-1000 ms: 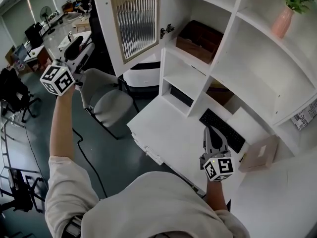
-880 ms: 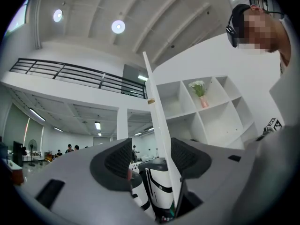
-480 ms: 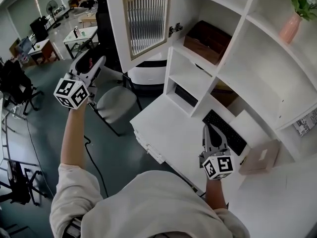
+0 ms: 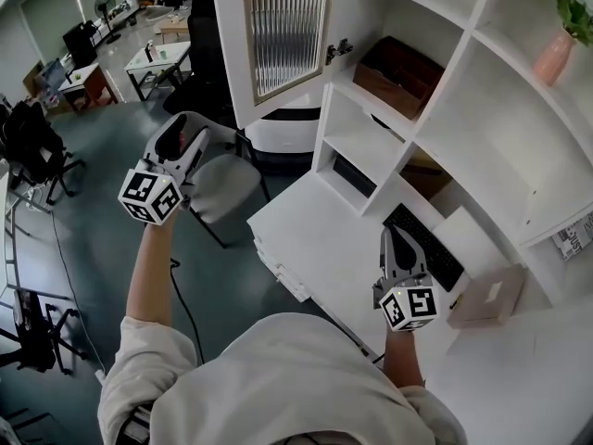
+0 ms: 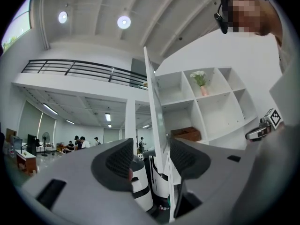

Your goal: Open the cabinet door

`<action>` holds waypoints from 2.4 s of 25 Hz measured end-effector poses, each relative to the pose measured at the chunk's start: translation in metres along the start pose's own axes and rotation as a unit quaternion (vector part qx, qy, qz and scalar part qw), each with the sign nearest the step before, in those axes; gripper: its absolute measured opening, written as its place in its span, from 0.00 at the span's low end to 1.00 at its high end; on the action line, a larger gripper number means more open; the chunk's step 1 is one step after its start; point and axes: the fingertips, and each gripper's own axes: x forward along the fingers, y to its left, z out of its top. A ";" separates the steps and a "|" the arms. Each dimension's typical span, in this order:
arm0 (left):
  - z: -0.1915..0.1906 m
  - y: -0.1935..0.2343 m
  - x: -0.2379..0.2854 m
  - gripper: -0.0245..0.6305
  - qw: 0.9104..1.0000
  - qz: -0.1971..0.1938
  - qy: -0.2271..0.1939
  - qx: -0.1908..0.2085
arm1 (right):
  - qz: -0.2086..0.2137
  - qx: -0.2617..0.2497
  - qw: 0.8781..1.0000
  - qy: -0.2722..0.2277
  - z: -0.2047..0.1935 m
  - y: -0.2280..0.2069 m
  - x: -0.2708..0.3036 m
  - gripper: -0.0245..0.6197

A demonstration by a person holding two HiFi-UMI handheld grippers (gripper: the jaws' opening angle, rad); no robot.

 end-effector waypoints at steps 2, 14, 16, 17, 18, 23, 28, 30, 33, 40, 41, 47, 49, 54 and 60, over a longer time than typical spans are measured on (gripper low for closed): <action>-0.009 -0.005 -0.005 0.41 1.000 0.001 0.006 -0.006 | 0.003 -0.001 1.000 0.000 0.001 0.001 0.002 0.05; -0.049 -0.031 -0.029 0.40 0.999 0.000 0.036 -0.030 | 0.012 -0.006 1.000 -0.003 0.003 0.008 0.011 0.05; -0.056 -0.037 -0.034 0.40 0.999 -0.002 0.043 -0.032 | 0.014 -0.006 1.000 -0.003 0.003 0.010 0.013 0.05; -0.060 -0.041 -0.035 0.39 0.998 -0.004 0.046 -0.033 | 0.015 -0.006 1.000 -0.003 0.003 0.011 0.014 0.05; -0.063 -0.044 -0.037 0.38 0.998 -0.007 0.049 -0.033 | 0.016 -0.006 1.000 -0.003 0.002 0.012 0.014 0.05; -0.075 -0.060 -0.044 0.32 0.998 -0.016 0.058 -0.032 | 0.017 -0.009 1.000 -0.002 0.002 0.016 0.016 0.05; -0.086 -0.077 -0.051 0.25 0.997 -0.021 0.069 -0.028 | 0.018 -0.011 1.000 -0.001 0.001 0.017 0.017 0.05; -0.090 -0.082 -0.054 0.21 0.997 -0.019 0.073 -0.026 | 0.018 -0.013 1.000 0.000 0.000 0.017 0.017 0.05; -0.095 -0.090 -0.057 0.16 0.997 -0.017 0.076 -0.025 | 0.018 -0.013 1.000 0.001 -0.001 0.018 0.020 0.05; -0.099 -0.108 -0.060 0.09 0.996 -0.025 0.082 -0.025 | 0.019 -0.019 1.000 0.003 -0.003 0.019 0.025 0.05; -0.100 -0.111 -0.060 0.08 0.996 -0.026 0.083 -0.025 | 0.020 -0.020 1.000 0.002 -0.003 0.019 0.026 0.05; -0.099 -0.123 -0.062 0.05 0.996 -0.032 0.086 -0.023 | 0.024 -0.022 0.999 0.000 -0.001 0.021 0.028 0.05; -0.098 -0.124 -0.060 0.04 0.996 -0.034 0.083 -0.022 | 0.025 -0.023 0.999 -0.002 -0.001 0.021 0.030 0.05; -0.100 -0.128 -0.062 0.04 0.996 -0.034 0.084 -0.024 | 0.028 -0.024 0.999 0.003 -0.006 0.023 0.031 0.05; -0.110 -0.134 -0.063 0.04 0.994 -0.036 0.095 -0.032 | 0.025 -0.025 0.999 0.010 -0.012 0.020 0.031 0.05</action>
